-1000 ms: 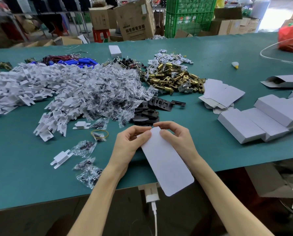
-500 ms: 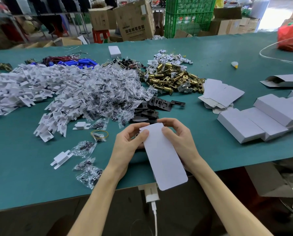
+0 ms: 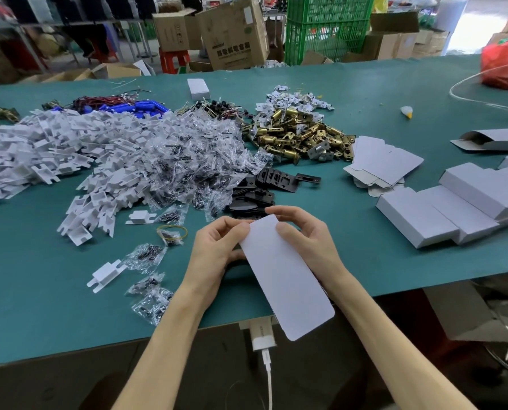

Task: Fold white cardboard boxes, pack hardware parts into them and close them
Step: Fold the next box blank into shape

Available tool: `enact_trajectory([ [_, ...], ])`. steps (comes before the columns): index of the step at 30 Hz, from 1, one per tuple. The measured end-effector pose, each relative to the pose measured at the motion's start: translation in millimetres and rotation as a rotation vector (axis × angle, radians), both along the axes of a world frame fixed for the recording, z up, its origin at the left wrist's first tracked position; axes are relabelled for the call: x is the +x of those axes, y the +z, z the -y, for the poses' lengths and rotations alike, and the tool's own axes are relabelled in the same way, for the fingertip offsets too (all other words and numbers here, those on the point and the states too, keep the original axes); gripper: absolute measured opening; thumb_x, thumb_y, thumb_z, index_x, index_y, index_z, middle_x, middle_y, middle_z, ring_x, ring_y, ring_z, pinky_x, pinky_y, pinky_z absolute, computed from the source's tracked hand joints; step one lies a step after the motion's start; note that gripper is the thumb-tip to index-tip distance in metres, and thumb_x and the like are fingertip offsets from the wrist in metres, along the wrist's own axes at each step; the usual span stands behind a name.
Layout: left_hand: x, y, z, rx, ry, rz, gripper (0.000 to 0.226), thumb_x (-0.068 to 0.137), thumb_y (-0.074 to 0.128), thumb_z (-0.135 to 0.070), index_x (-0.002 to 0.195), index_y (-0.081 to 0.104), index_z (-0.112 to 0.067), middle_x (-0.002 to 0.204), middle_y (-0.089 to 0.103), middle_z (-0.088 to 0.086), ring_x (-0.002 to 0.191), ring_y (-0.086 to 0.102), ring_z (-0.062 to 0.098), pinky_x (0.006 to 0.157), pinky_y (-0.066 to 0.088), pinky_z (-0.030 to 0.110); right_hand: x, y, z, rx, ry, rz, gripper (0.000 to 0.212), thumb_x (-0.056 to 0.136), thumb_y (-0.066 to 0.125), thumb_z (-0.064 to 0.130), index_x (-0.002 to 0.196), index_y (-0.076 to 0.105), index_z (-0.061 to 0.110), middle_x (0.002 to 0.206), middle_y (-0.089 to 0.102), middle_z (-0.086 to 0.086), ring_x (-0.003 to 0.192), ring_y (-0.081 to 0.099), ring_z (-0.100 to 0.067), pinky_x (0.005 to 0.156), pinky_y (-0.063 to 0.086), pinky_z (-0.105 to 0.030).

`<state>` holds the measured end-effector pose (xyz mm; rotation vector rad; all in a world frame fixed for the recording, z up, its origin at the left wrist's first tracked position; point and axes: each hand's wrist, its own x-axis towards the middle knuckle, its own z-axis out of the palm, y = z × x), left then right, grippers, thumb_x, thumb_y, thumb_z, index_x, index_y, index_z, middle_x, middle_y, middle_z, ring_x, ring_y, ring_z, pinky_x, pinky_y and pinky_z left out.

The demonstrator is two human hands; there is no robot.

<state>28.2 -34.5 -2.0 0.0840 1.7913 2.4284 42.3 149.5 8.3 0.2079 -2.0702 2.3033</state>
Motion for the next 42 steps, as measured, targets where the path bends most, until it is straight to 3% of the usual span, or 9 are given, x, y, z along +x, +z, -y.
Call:
enact_trajectory([
  [2,-0.9,0.3,1.5,0.019,-0.024,0.015,0.006,0.088,0.073,-0.016,0.082,0.073,-0.015,0.107,0.074,0.018,0.086,0.067,0.024,0.071,0.062,0.034,-0.7,-0.3,-0.2,0.01,0.004,0.006,0.029,0.089,0.059,0.016,0.113,0.074,0.021,0.115,0.069,-0.008,0.086,0.064,-0.014,0.069,0.053,-0.027],
  [6,-3.0,-1.5,3.8,0.035,-0.05,0.032,0.015,0.088,0.07,-0.016,0.094,0.071,-0.003,0.112,0.077,0.017,0.084,0.072,0.02,0.068,0.062,0.033,-2.2,-2.1,-0.3,0.032,0.009,0.018,0.032,0.087,0.056,0.016,0.11,0.075,0.025,0.115,0.069,-0.007,0.083,0.062,-0.017,0.069,0.051,-0.032],
  [11,-3.0,-2.7,4.7,0.031,-0.056,0.018,0.008,0.094,0.067,-0.01,0.095,0.073,-0.003,0.113,0.076,0.019,0.085,0.074,0.021,0.071,0.063,0.034,-3.5,-2.3,0.3,0.022,0.0,0.028,0.03,0.087,0.056,0.017,0.108,0.076,0.025,0.108,0.073,-0.001,0.08,0.063,-0.013,0.064,0.053,-0.023],
  [20,-0.5,0.3,1.2,0.02,-0.051,0.006,0.008,0.096,0.066,-0.012,0.092,0.068,-0.006,0.114,0.076,0.019,0.082,0.073,0.021,0.07,0.063,0.034,-6.1,-5.1,-0.9,0.008,-0.031,0.022,0.029,0.085,0.057,0.018,0.106,0.077,0.024,0.11,0.071,-0.008,0.088,0.063,-0.012,0.071,0.052,-0.025],
  [24,0.4,1.1,0.8,0.0,-0.058,0.019,0.024,0.091,0.066,-0.022,0.102,0.072,-0.002,0.117,0.076,0.018,0.091,0.072,0.024,0.077,0.061,0.038,-6.2,-5.1,-0.9,0.012,-0.019,0.012,0.031,0.086,0.055,0.017,0.109,0.076,0.025,0.109,0.072,-0.004,0.086,0.063,-0.01,0.069,0.051,-0.021],
  [29,-0.5,-1.3,0.8,-0.022,0.001,0.027,0.02,0.102,0.059,-0.009,0.097,0.078,-0.005,0.099,0.077,0.018,0.085,0.069,0.026,0.071,0.062,0.033,-3.3,-2.0,0.9,0.047,0.019,-0.033,0.037,0.089,0.048,0.009,0.107,0.077,0.022,0.105,0.073,0.003,0.083,0.061,-0.008,0.068,0.049,-0.018],
  [32,-0.3,-1.3,-1.4,-0.023,0.025,0.019,0.022,0.102,0.059,-0.007,0.093,0.079,-0.007,0.091,0.076,0.015,0.079,0.068,0.023,0.069,0.061,0.03,-2.1,-2.0,4.1,0.129,0.001,-0.063,0.035,0.088,0.045,0.009,0.098,0.078,0.016,0.108,0.074,0.003,0.095,0.063,-0.007,0.079,0.046,-0.022],
  [38,0.8,-4.3,-0.6,-0.051,0.015,-0.021,0.016,0.1,0.062,-0.008,0.101,0.077,0.0,0.107,0.077,0.019,0.088,0.068,0.024,0.073,0.062,0.033,-2.2,-1.1,3.0,0.182,-0.007,-0.05,0.032,0.084,0.044,0.013,0.091,0.075,0.02,0.103,0.072,0.004,0.086,0.06,-0.008,0.076,0.043,-0.028],
  [42,-1.4,-5.8,4.2,-0.058,-0.049,-0.04,0.025,0.093,0.073,-0.013,0.108,0.073,0.007,0.11,0.077,0.02,0.091,0.069,0.026,0.075,0.063,0.034,-1.8,-1.1,2.4,0.208,-0.011,-0.065,0.032,0.082,0.044,0.013,0.087,0.074,0.022,0.106,0.071,0.003,0.089,0.06,-0.006,0.075,0.044,-0.025],
])
